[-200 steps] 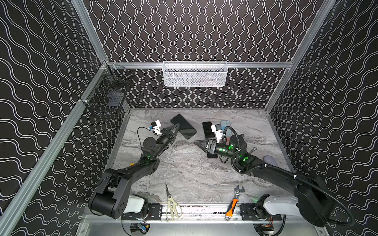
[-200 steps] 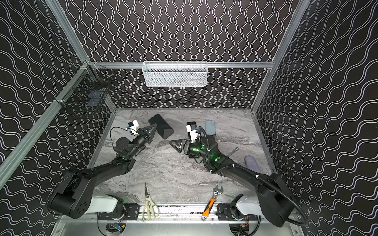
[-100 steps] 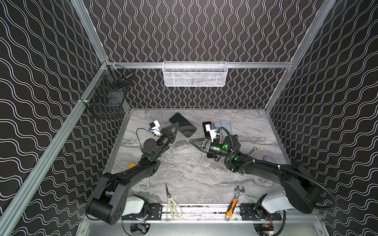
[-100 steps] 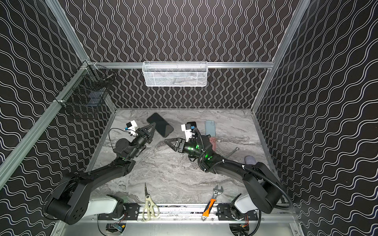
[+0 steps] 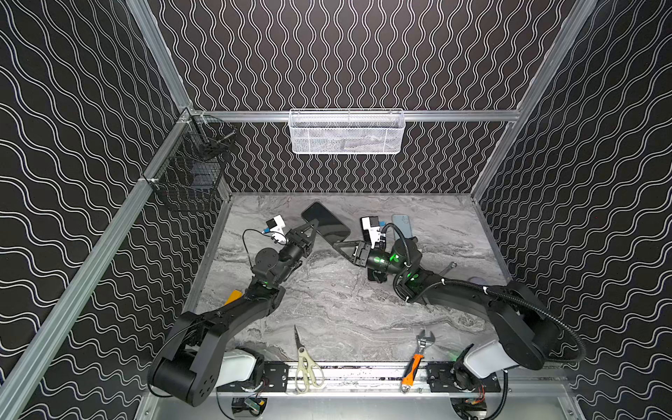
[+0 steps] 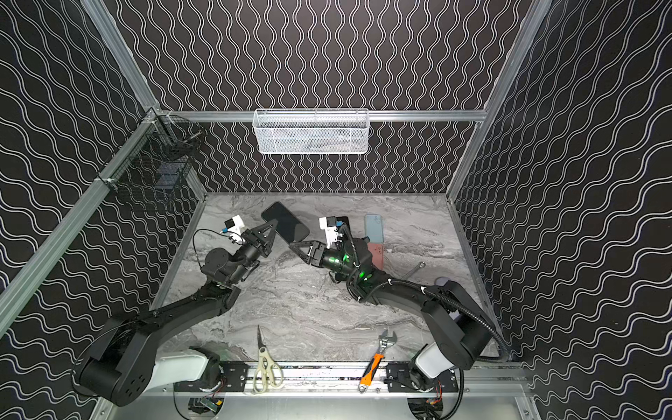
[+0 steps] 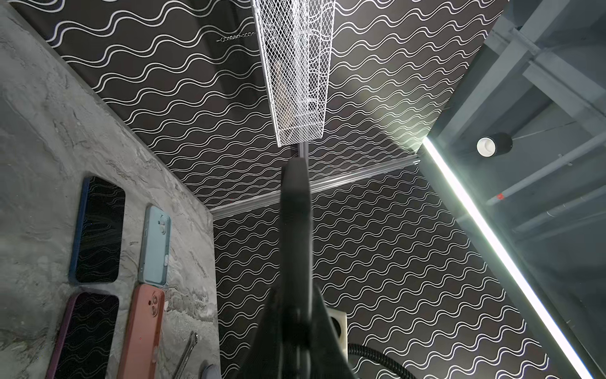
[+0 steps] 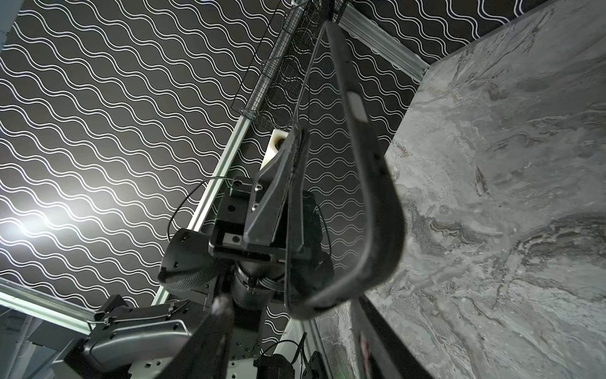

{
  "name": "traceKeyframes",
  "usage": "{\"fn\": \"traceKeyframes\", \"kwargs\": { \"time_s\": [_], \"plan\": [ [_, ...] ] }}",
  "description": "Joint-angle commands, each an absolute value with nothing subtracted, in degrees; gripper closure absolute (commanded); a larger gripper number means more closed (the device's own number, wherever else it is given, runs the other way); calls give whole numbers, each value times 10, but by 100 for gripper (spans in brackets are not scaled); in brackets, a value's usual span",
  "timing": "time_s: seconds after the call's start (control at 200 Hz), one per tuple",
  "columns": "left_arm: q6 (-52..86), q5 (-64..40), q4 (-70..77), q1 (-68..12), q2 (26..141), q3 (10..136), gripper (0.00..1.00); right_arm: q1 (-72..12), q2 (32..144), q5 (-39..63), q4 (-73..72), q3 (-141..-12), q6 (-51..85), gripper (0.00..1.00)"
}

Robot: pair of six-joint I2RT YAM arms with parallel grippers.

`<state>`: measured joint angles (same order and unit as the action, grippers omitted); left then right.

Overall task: Take the phone out of the phone case
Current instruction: Remove the phone case from the phone.

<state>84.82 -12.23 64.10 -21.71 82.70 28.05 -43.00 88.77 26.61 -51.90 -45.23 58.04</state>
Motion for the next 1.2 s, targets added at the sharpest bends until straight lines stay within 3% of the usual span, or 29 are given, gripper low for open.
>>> {"fn": "traceKeyframes", "kwargs": {
  "time_s": [0.0, 0.716, 1.196],
  "plan": [
    [834, -115, 667, -221, 824, 281, 100, -432, 896, 267, -560, -461, 593, 48],
    [838, -104, 659, -231, 824, 275, 100, -441, 907, 252, -565, -469, 588, 69],
    [842, -95, 656, -239, 830, 279, 100, -450, 913, 233, -558, -477, 580, 75]
  ]
}}
